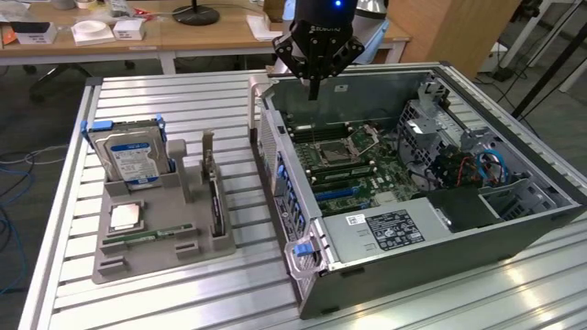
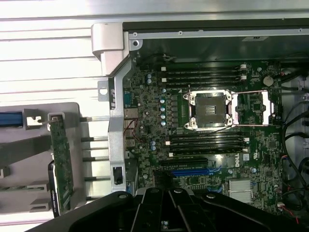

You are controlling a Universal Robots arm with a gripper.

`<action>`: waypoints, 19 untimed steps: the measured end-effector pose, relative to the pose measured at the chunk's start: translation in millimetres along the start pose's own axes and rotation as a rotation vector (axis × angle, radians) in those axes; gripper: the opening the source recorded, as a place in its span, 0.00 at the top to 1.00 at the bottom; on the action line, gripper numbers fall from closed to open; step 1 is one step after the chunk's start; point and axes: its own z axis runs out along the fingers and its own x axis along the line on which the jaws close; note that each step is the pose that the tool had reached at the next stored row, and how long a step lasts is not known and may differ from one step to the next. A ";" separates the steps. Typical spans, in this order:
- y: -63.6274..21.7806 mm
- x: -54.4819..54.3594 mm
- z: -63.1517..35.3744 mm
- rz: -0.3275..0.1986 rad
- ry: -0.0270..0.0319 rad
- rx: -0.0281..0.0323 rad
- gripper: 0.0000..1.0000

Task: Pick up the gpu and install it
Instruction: 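Reach for the gpu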

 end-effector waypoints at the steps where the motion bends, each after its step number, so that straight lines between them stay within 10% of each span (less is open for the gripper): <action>1: 0.0 0.0 0.0 0.000 0.0000 0.0000 0.89; 19: -0.6 7.4 0.0 0.000 0.0002 0.0000 0.89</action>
